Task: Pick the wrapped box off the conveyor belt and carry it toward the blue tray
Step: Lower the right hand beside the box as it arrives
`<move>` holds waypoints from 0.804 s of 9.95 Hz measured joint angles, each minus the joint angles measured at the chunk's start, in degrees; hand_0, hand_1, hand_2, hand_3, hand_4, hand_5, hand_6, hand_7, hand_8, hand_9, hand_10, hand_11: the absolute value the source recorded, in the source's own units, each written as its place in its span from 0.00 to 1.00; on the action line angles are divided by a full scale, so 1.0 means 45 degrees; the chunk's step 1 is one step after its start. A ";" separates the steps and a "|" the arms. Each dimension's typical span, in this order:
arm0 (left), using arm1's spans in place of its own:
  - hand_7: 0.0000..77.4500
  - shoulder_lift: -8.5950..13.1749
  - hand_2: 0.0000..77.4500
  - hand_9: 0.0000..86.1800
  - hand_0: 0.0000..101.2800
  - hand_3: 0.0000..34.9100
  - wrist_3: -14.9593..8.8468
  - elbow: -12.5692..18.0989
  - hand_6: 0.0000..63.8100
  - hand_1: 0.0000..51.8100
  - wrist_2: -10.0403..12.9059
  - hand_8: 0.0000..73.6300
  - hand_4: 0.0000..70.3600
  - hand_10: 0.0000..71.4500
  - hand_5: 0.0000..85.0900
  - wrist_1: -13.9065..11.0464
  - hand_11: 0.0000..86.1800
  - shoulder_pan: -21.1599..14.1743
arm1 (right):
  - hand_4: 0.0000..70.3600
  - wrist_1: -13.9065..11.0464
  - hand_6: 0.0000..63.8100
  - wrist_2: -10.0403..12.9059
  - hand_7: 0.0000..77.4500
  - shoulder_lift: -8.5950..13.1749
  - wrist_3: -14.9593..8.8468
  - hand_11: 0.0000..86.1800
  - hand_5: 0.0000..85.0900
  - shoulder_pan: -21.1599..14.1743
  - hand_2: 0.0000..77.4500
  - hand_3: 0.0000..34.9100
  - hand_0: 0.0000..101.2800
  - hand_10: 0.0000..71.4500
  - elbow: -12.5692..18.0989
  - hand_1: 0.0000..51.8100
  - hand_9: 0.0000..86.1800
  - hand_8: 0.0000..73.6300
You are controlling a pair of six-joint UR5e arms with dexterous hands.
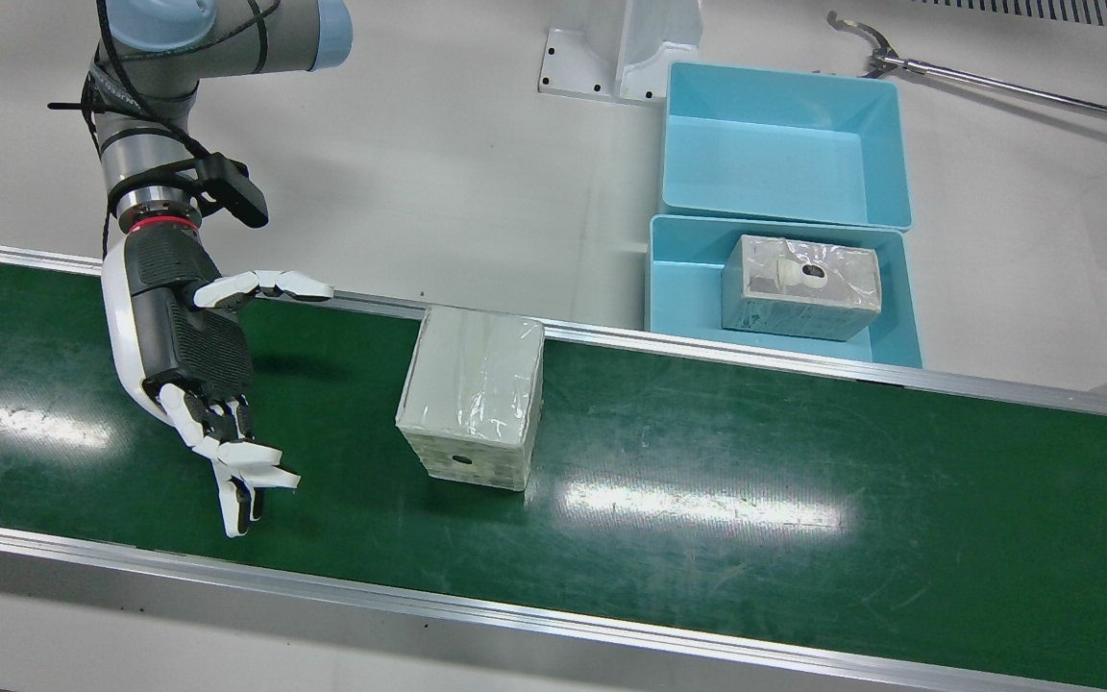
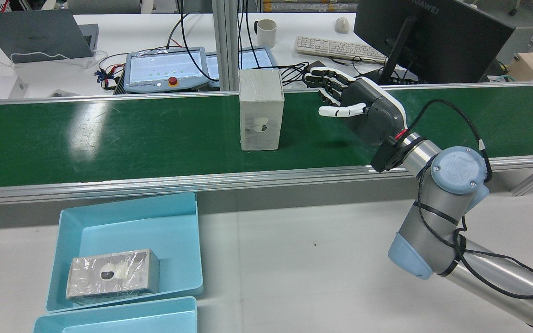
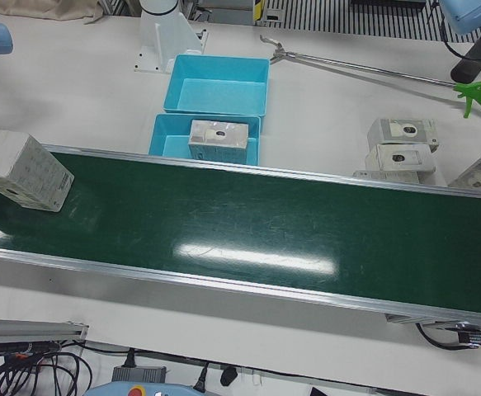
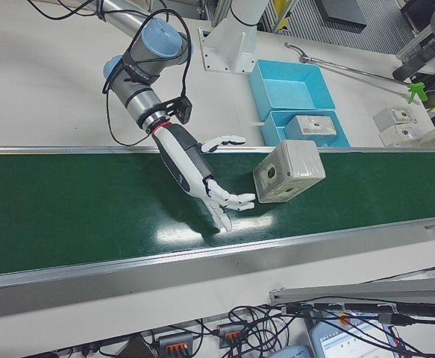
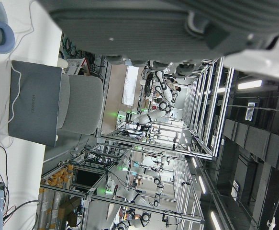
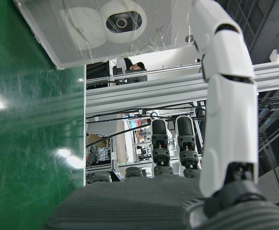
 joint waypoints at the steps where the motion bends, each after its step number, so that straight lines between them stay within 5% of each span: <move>1: 0.01 0.0000 0.01 0.00 0.00 0.00 0.0000 0.0000 0.00 0.00 0.0000 0.01 0.00 0.01 0.01 0.0000 0.00 0.0000 | 0.16 0.0000 0.08 -0.0011 0.28 -0.0001 -0.0005 0.02 0.31 -0.0059 0.26 0.30 0.48 0.00 -0.0008 0.34 0.04 0.00; 2: 0.01 0.0000 0.01 0.00 0.00 0.00 0.0000 0.0000 0.00 0.00 0.0000 0.01 0.00 0.01 0.01 0.0000 0.00 0.0000 | 0.15 0.0000 0.02 -0.0016 0.25 -0.0002 -0.0012 0.02 0.31 -0.0106 0.26 0.27 0.47 0.00 -0.0009 0.34 0.04 0.00; 8: 0.01 0.0000 0.01 0.00 0.00 0.00 0.0000 0.0000 0.00 0.00 0.0000 0.01 0.00 0.01 0.01 0.0000 0.01 0.0000 | 0.13 0.0000 0.05 -0.0022 0.25 0.0009 -0.0018 0.02 0.30 -0.0260 0.26 0.29 0.48 0.00 -0.0023 0.34 0.03 0.00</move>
